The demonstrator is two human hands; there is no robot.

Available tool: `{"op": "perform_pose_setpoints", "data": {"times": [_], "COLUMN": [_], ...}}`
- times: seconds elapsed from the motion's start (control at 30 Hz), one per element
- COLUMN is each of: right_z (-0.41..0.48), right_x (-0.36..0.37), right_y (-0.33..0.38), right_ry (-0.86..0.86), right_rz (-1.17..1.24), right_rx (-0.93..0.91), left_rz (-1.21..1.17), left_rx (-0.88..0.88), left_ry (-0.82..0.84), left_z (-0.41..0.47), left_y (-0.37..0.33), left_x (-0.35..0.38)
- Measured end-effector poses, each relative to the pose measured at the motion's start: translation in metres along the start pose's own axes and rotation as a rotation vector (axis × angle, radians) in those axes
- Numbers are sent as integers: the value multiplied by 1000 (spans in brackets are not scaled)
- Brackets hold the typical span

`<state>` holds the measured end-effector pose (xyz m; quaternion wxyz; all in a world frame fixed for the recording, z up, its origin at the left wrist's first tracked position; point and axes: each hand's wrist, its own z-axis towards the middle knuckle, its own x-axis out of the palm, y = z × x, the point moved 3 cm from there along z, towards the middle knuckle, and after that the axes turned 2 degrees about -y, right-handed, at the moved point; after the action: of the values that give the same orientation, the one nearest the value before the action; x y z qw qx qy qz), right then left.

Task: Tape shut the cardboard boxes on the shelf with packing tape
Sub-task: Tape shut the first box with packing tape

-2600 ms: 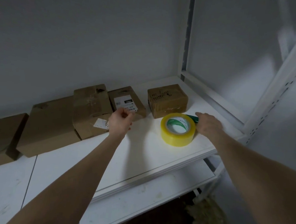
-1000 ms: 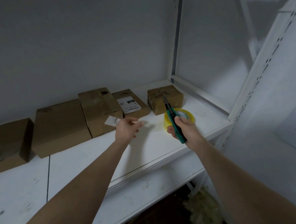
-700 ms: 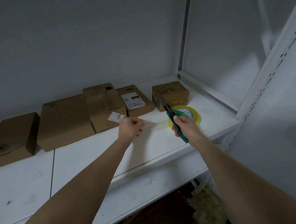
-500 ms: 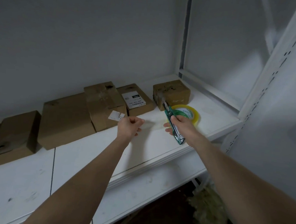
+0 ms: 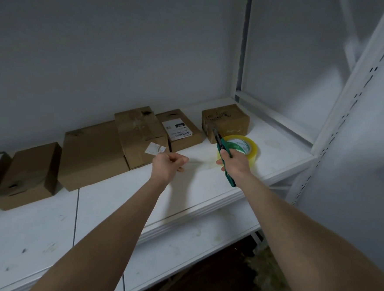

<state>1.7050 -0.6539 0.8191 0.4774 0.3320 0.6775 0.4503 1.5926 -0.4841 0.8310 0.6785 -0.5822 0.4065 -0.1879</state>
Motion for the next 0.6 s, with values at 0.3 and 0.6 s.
{"op": "perform_pose_setpoints", "data": {"times": [0.3,0.6], "right_z": [-17,-49], "right_x": [-17,-35], "right_y": [-4,-4], "right_ry": [65,89], "right_rz": [-2,-776], "right_rx": [75,-168], "left_rz": [28,22], "left_rx": [-62,-55], "left_ry": [-17,-30], "left_z": [-9,-13], "left_y": [6,5], "left_x": [-5,-3]}}
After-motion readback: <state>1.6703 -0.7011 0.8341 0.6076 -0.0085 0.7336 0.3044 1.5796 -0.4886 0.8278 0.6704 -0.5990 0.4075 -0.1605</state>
